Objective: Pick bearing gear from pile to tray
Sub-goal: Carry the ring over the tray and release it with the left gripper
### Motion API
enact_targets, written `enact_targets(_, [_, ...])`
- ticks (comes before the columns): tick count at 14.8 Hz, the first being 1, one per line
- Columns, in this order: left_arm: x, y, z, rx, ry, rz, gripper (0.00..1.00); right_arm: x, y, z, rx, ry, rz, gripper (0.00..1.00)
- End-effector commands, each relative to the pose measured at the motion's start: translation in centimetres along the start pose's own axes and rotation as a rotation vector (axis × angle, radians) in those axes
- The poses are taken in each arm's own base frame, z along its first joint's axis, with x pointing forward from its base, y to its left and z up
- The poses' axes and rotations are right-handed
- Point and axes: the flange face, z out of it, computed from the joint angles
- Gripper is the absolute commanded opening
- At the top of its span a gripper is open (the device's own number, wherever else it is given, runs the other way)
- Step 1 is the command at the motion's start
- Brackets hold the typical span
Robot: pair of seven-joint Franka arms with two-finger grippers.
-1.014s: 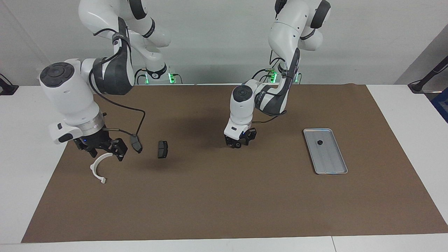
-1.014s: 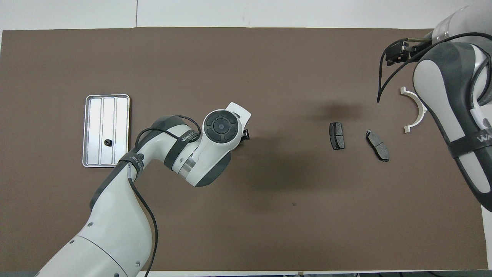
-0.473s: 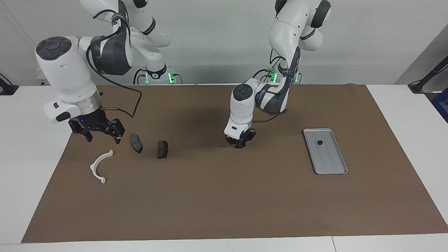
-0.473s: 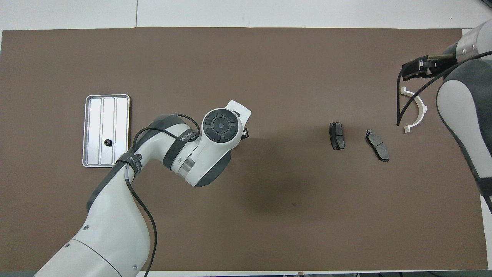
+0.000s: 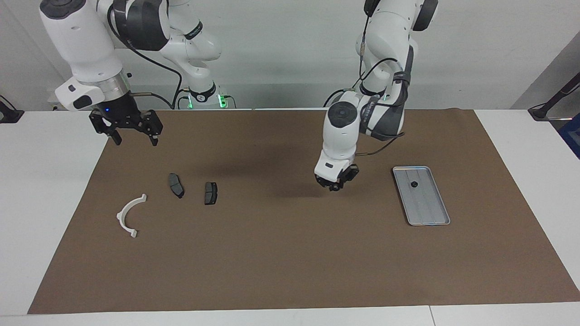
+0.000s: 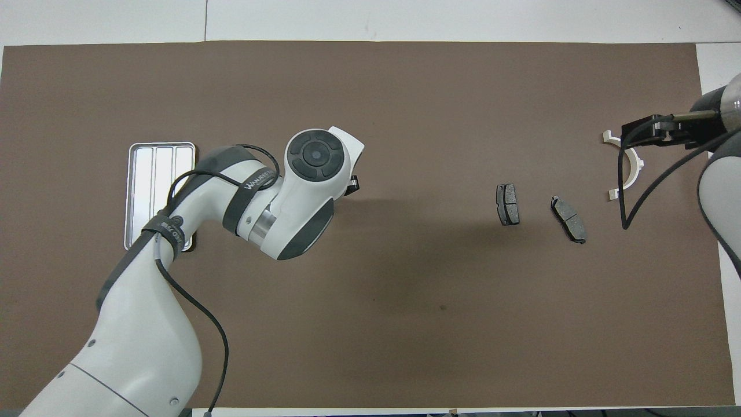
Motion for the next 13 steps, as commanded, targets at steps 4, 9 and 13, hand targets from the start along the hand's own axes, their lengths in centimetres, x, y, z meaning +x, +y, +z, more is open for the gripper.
enact_targets(4, [3.8, -18.2, -7.5, -0.042, -0.098, 0.205, 0.0, -2.8, 0.3, -0.9, 0.024, -0.06, -0.016, 1.0])
enact_targets(9, [6.9, -27.8, -5.0, -0.069, -0.011, 0.257, 0.0, -2.2, 0.6, -0.2, 0.024, -0.055, -0.01, 1.0])
enact_targets(13, [7.5, -28.7, -0.7, -0.075, 0.02, 0.241, 0.0, -1.6, 0.3, -0.4, 0.026, -0.044, -0.009, 1.0])
